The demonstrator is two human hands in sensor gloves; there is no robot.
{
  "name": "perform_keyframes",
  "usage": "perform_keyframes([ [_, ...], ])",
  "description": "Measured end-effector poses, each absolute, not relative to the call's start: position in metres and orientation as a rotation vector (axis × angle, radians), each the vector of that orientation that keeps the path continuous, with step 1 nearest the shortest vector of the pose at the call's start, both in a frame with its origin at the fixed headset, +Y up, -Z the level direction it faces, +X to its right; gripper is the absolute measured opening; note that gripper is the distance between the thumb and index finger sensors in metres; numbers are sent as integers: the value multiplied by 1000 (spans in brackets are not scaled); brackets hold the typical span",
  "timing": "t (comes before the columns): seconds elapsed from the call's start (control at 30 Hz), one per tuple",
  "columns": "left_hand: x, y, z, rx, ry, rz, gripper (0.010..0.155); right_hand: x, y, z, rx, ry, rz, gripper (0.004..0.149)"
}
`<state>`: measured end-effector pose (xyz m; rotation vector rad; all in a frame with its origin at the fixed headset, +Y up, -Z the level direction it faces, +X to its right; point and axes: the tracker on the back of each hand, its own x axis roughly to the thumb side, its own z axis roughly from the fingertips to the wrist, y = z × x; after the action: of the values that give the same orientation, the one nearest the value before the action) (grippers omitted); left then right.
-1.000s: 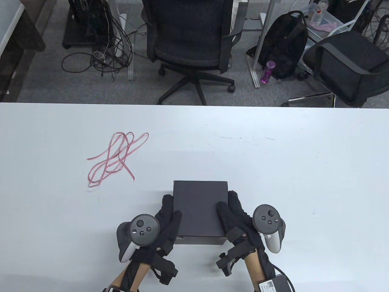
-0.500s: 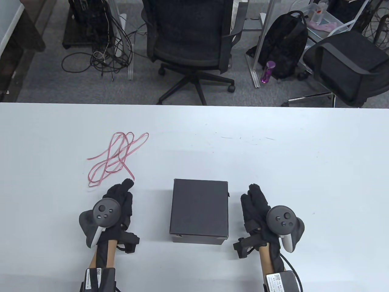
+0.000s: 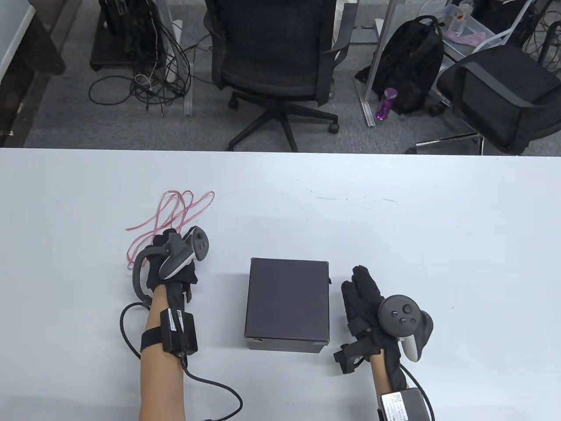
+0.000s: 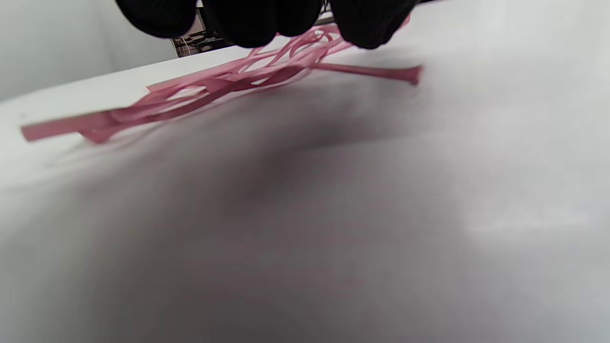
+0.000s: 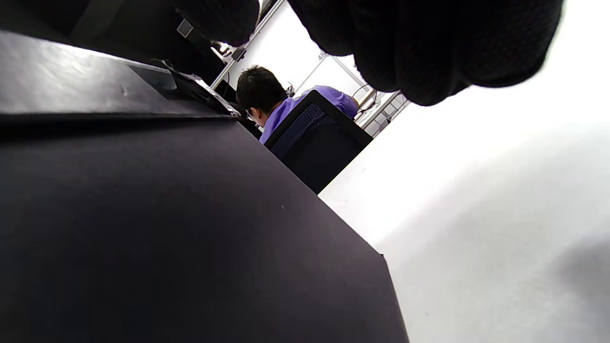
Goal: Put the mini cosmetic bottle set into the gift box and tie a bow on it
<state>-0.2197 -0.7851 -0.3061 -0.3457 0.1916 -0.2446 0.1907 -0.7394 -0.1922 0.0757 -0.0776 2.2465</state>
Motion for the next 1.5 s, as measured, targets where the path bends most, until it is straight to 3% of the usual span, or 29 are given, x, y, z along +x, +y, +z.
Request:
perform_keyframes([
  [0.2,-219,-794,-318,-477,217,-345,67,191,-740,-193,67,-69,2242,66],
  [0.63,-224,-797,-318,-388,216,-298,44,192,-742,-194,59,-52,2222,65],
  [0.77,-234,-792,-313,-341,215,-137,43,191,-743,-194,69,-47,2211,65],
  [0.87,-238,-775,-307,-225,184,71,45,193,-742,-195,65,-67,2203,65],
  [1.0,-243,-746,-295,-73,80,497,45,195,-742,-195,53,-72,2164,65],
  [1.2,-244,-719,-277,26,-75,1101,45,194,-742,-196,62,-61,2123,64],
  [1.5,-222,-696,-245,96,-195,1190,45,195,-742,-197,75,-61,2055,64],
])
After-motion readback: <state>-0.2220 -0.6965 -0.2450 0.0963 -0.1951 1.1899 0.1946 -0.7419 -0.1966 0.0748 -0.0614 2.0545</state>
